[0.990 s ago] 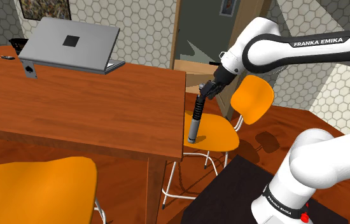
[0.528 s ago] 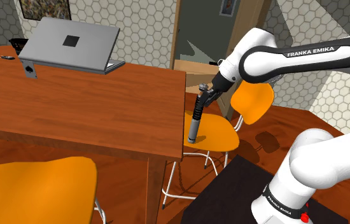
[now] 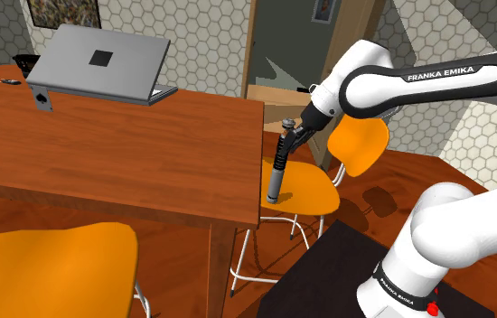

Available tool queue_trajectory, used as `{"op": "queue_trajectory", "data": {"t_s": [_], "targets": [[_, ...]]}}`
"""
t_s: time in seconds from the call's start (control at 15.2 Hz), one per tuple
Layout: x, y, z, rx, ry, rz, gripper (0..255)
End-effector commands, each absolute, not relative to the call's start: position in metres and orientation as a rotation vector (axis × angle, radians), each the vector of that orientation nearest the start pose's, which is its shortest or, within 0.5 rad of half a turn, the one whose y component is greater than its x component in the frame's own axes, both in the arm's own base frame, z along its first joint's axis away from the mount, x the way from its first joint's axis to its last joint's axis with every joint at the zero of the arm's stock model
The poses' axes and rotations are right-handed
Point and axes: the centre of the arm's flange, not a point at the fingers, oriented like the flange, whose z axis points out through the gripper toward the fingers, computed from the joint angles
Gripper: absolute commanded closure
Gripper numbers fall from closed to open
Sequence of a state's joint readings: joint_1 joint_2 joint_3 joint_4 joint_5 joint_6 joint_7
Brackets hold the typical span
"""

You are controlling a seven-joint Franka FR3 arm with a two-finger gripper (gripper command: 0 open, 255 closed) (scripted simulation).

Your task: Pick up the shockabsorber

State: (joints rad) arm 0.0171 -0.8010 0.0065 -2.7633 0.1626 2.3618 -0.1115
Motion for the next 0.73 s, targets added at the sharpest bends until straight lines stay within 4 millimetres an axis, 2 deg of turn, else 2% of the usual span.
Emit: {"op": "queue_trajectory", "data": {"t_s": [0.0, 0.66], "targets": [[0.339, 0.01, 0.477, -2.967, -0.062, -0.604, 255], [0.339, 0.01, 0.53, -2.967, -0.062, -0.604, 255]]}}
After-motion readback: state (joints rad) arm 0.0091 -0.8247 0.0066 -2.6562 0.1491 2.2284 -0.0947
